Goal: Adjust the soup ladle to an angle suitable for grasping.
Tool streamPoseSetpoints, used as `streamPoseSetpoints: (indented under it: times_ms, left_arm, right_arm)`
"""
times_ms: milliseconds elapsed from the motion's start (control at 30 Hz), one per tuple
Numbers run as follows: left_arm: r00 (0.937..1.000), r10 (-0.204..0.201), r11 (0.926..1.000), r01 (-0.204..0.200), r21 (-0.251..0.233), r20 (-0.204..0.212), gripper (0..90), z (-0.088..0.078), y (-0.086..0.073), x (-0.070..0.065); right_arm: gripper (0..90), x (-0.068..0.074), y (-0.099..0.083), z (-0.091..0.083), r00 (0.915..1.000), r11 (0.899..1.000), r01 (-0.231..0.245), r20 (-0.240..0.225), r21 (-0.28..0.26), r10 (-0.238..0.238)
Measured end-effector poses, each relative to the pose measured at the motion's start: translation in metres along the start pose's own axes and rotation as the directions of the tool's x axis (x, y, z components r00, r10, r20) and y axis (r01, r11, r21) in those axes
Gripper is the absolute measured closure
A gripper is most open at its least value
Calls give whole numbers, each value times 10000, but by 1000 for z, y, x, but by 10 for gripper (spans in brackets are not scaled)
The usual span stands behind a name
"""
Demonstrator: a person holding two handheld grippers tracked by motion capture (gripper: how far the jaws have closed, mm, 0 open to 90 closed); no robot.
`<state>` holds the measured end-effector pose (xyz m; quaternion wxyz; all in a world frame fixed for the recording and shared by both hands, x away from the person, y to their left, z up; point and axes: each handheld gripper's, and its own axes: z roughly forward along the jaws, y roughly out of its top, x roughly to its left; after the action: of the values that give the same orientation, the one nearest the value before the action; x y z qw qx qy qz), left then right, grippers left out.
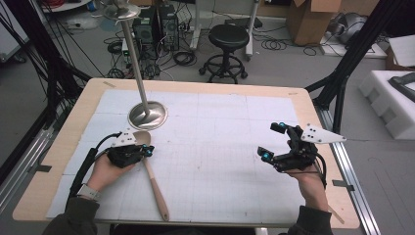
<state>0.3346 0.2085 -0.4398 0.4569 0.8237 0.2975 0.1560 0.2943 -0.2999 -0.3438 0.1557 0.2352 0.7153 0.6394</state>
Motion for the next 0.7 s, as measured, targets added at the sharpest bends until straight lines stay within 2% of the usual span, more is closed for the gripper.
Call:
streamPoseSetpoints:
  times_ms: [100,200,300,533,633,700]
  left_arm:
    - [9999,127,9999,-127,-19,27,897,0,0,-1]
    - [9999,-62,9997,61,231,80,898,2,-1,1]
    - [9999,-89,9995,86,305,82,898,3,-2,1]
    - [9999,-125,9974,132,708,-109,899,5,-4,3]
    - [9994,-309,9959,324,841,-183,898,6,-5,5]
    - [9994,-212,9956,238,912,-288,898,7,-5,5]
  right_arm:
    - [4,0,0,0,10000,10000,18,-17,10,-18]
    - [4,0,0,1,10000,10000,12,-27,20,-12]
    - [4,0,0,1,10000,10000,33,-35,27,-32]
    - [4,0,0,1,10000,10000,7,-27,21,-7]
    - [4,0,-1,2,10000,10000,44,-49,63,-44]
    - [4,0,-1,2,10000,10000,54,-71,60,-54]
